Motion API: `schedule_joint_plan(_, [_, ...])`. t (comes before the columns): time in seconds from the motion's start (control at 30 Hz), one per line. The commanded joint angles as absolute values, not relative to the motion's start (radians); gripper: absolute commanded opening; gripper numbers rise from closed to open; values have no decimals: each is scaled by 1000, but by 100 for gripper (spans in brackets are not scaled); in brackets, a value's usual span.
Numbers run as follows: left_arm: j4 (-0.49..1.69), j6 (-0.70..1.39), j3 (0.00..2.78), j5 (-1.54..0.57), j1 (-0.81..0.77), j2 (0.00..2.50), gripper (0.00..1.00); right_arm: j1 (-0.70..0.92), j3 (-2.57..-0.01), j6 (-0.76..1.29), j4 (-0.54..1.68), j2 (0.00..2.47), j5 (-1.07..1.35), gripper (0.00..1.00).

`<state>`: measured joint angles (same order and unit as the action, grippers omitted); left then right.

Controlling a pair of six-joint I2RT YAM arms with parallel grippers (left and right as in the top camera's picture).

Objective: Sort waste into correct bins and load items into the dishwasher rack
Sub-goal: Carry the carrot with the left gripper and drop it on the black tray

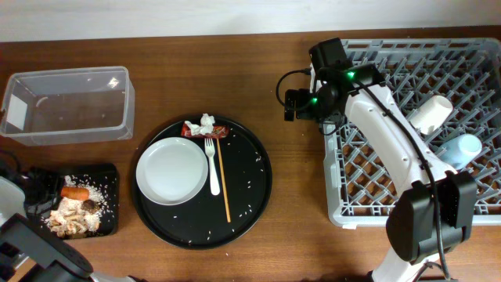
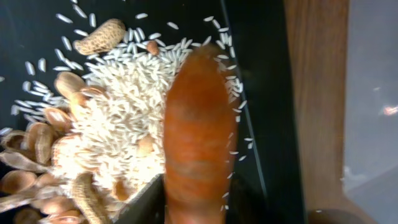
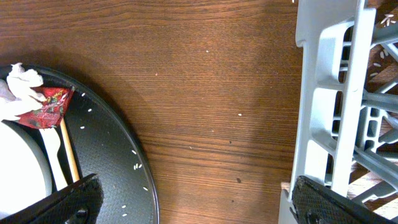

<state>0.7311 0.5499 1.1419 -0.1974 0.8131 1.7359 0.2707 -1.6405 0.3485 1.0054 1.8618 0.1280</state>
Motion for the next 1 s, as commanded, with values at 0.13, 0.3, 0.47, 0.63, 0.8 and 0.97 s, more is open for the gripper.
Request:
schedule_joint_plan(0.13, [719,557,1139,-309,817,1739,53,266,-1655,357,1005,1852,122,99])
schedule_joint_plan(0.3, [762,435,1139,-611,817,1736,54,266,-1655,357,1005,1852,122,99])
schedule_joint_plan(0.47, [867,342,1139,-677,815,1608,53,266,-1655,357,1005,1852,122,99])
schedule_joint_plan(0.63, [978,320,1139,-678,705,1355,60,266,-1655,356,1005,1852,122,99])
schedule_joint_plan(0.8, [1019,320,1134,-676,414,1308,99,266,-1655,357,1005,1852,122,99])
schedule_joint_plan(0.97, [999,321,1132,-411,33,1309,99,266,-1655,356,1005,1852,122,99])
